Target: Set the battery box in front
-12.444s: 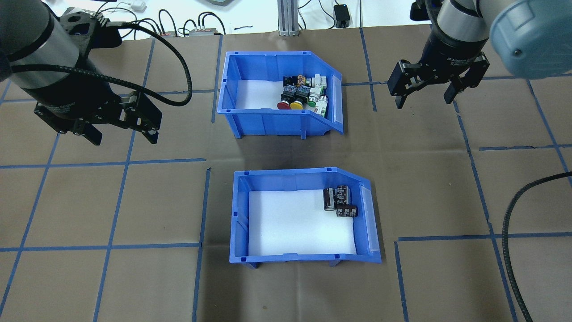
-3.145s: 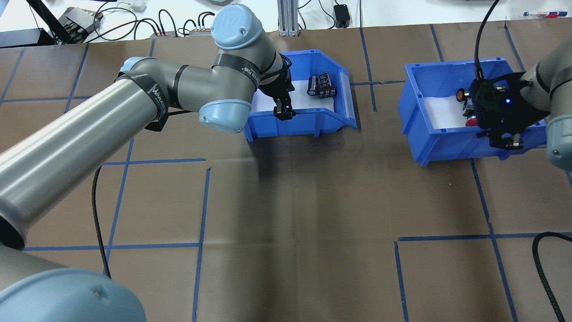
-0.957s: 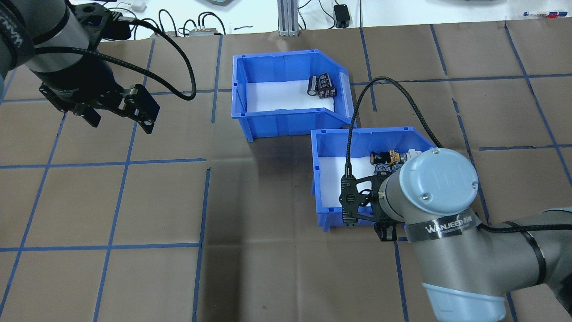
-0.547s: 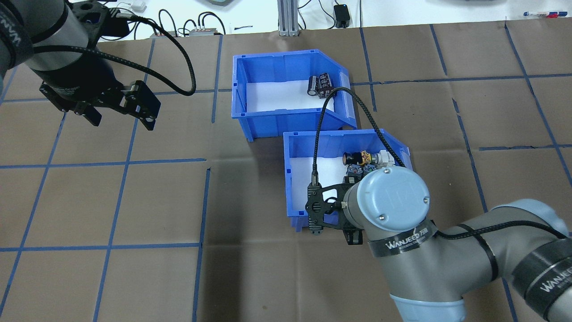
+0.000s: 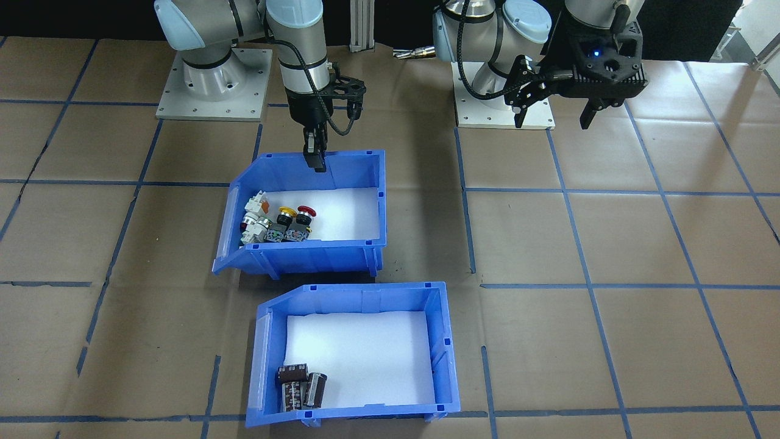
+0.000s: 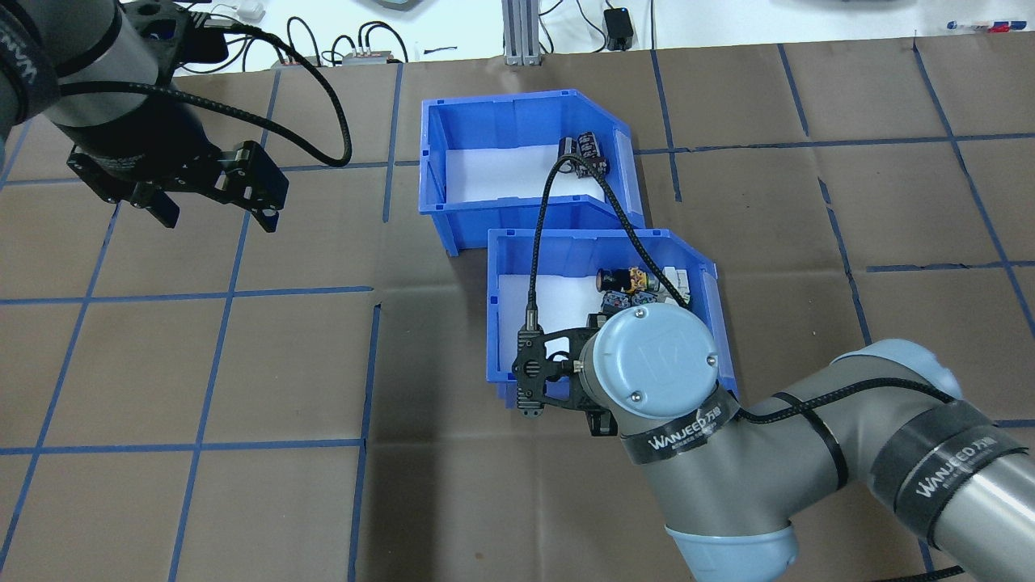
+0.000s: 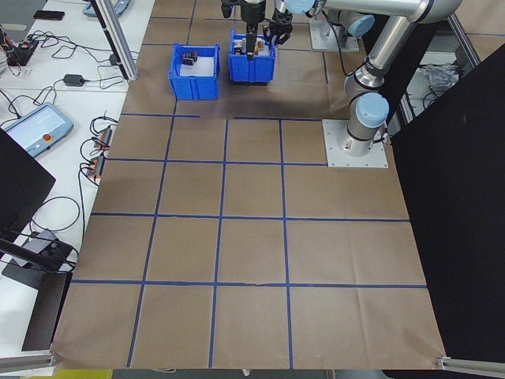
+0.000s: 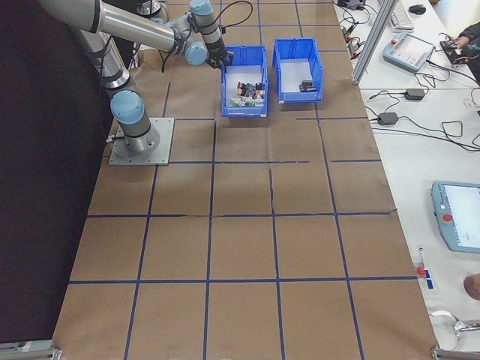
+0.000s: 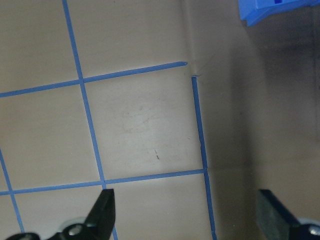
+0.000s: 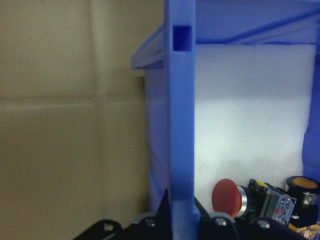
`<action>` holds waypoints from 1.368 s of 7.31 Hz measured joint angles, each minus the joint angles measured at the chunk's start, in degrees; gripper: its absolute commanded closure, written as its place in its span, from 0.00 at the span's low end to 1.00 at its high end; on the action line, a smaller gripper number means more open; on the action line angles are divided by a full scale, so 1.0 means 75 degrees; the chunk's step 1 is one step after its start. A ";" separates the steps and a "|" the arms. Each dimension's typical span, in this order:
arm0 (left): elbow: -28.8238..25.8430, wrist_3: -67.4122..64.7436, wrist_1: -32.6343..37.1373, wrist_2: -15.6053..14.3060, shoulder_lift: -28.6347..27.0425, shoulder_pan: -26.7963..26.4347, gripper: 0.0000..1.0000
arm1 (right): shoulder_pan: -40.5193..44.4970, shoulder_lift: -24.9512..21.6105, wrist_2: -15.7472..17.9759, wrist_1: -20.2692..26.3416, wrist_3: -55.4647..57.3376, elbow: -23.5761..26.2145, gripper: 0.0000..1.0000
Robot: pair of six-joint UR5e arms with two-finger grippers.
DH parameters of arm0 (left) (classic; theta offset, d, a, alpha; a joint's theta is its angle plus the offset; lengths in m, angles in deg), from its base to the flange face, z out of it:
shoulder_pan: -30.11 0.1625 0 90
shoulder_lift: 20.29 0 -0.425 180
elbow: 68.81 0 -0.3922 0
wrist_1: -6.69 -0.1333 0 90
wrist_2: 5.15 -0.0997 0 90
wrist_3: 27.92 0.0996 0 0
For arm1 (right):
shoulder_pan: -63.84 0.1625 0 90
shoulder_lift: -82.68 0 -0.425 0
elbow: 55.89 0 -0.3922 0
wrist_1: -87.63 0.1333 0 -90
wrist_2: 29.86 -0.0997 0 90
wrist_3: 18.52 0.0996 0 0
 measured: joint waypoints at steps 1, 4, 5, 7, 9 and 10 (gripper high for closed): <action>-0.0005 0.0008 0.0000 0.0025 0.0003 0.0001 0.00 | 0.0008 0.0017 -0.0003 0.0031 0.0066 -0.0007 0.73; 0.0006 0.0062 0.0003 0.0055 0.0001 0.0019 0.00 | 0.0014 0.0025 -0.0099 0.0085 0.0140 -0.0006 0.00; 0.0013 0.0101 0.0001 0.0022 0.0000 0.0021 0.00 | 0.0013 0.0024 -0.0090 0.0079 0.0146 -0.0008 0.00; 0.0022 0.0149 0.0000 0.0007 -0.0008 0.0023 0.00 | -0.0010 -0.0072 -0.0010 0.0167 0.0152 -0.0070 0.00; 0.0026 0.0155 0.0000 0.0001 -0.0019 0.0017 0.00 | -0.0094 -0.0283 0.0013 0.1360 0.0282 -0.0575 0.00; 0.0023 0.0156 0.0000 0.0005 -0.0024 0.0013 0.00 | -0.0251 -0.0385 0.0008 0.2523 0.0367 -0.1154 0.00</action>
